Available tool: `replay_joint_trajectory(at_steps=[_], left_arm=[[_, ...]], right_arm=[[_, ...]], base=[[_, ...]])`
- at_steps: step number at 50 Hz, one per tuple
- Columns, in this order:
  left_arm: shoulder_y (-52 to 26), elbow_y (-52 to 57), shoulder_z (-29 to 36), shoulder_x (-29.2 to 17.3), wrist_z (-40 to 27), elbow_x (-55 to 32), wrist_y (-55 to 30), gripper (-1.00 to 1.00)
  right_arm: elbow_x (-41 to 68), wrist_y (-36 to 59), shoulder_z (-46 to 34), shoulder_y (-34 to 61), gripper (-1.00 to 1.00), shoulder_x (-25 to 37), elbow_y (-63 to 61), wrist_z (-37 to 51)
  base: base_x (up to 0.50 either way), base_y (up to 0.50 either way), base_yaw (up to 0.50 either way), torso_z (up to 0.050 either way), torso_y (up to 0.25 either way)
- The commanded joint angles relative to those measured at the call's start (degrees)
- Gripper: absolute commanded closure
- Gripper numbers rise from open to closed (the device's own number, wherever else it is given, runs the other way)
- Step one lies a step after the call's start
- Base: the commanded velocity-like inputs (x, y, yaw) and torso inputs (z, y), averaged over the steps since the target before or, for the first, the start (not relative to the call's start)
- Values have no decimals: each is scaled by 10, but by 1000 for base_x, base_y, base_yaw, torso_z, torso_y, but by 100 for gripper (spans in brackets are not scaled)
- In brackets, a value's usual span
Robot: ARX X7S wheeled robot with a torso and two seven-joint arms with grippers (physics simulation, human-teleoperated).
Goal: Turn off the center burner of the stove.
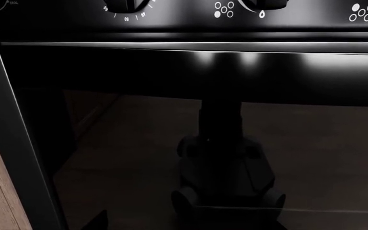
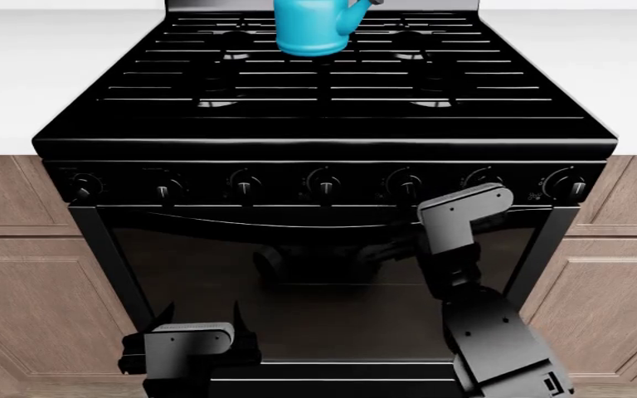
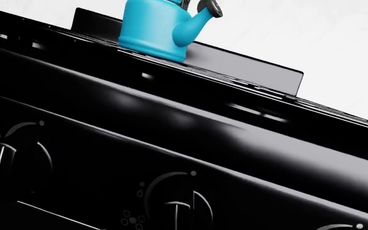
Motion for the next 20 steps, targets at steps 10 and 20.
replay_joint_trajectory(at_steps=[10, 20], left_arm=[[-1, 1, 3, -3, -2, -6, -1, -100], [-2, 1, 4, -5, -4, -9, -3, -100]], right_arm=[[35, -42, 19, 1, 100, -22, -12, 3], [54, -59, 33, -2, 100, -30, -7, 8]], base=[[-1, 0, 0, 0, 3], [-1, 0, 0, 0, 3]])
